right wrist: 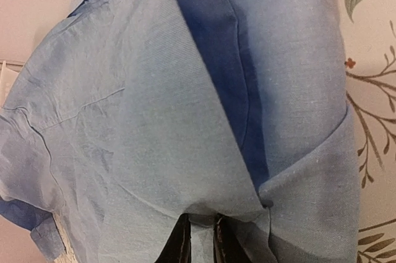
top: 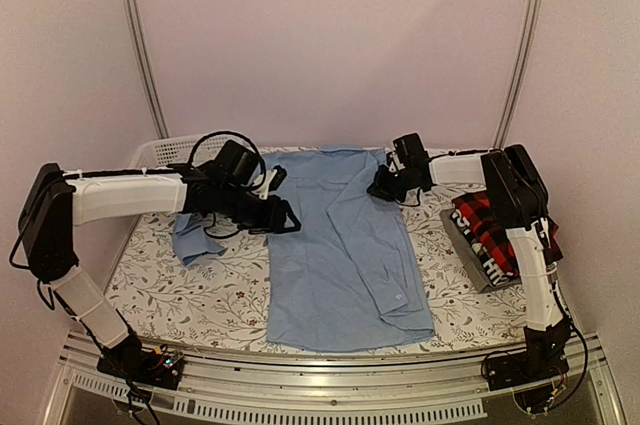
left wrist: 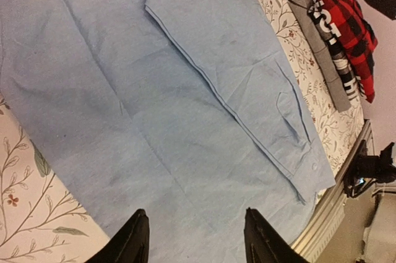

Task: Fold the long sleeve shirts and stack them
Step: Move the right arm to the center of the board with the 1/3-folded shirt.

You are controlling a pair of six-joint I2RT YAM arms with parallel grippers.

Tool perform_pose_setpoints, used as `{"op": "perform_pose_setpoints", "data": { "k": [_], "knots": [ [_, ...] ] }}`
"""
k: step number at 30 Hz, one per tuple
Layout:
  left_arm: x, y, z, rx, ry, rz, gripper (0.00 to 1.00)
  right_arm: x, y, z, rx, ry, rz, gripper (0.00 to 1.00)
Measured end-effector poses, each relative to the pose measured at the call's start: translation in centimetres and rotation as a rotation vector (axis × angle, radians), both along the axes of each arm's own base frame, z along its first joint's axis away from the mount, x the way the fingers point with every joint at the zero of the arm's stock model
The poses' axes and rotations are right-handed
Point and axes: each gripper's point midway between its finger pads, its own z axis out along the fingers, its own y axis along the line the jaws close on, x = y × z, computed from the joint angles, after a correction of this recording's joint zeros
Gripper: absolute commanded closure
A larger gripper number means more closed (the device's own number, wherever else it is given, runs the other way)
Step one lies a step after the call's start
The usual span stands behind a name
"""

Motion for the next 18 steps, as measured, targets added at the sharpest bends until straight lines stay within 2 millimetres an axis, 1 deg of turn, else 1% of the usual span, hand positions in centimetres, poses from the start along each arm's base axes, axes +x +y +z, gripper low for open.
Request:
{"op": "perform_pose_setpoints", "data": {
  "k": [2,4,7,9,11,14,17,18],
  "knots": [
    [-0.4,0.4,-0.3,0.004,0.007,0.002,0.48,0.4,-0.7,0.0,-0.009,0.001,-0.009,0.87],
    [-0.8,0.7,-1.1,0.016,0.023,0.006,0.48,0.9,-1.8,-0.1,-0.015,0.002,-0.023,0.87],
    [-1.4,1.3,-2.1,0.038,0.048,0.013,0.48,1.9,-4.1,-0.2,-0.024,0.001,-0.053,0.87],
    [-1.4,1.7,-2.5,0.054,0.053,0.028,0.48,2.5,-5.6,-0.2,-0.029,-0.002,-0.075,0.87],
    [-1.2,2.0,-2.4,0.068,0.043,0.045,0.48,3.2,-7.1,-0.2,-0.036,-0.007,-0.093,0.87],
    [-0.8,3.3,-1.6,0.088,0.013,0.100,0.47,3.8,-9.1,-0.2,-0.049,-0.009,-0.117,0.86],
    [-0.3,5.5,-0.7,0.097,-0.017,0.177,0.46,4.1,-10.1,-0.2,-0.057,-0.016,-0.122,0.78],
    [-0.2,6.8,-0.6,0.104,-0.025,0.219,0.46,4.2,-10.2,-0.1,-0.061,-0.022,-0.118,0.74]
  ]
}}
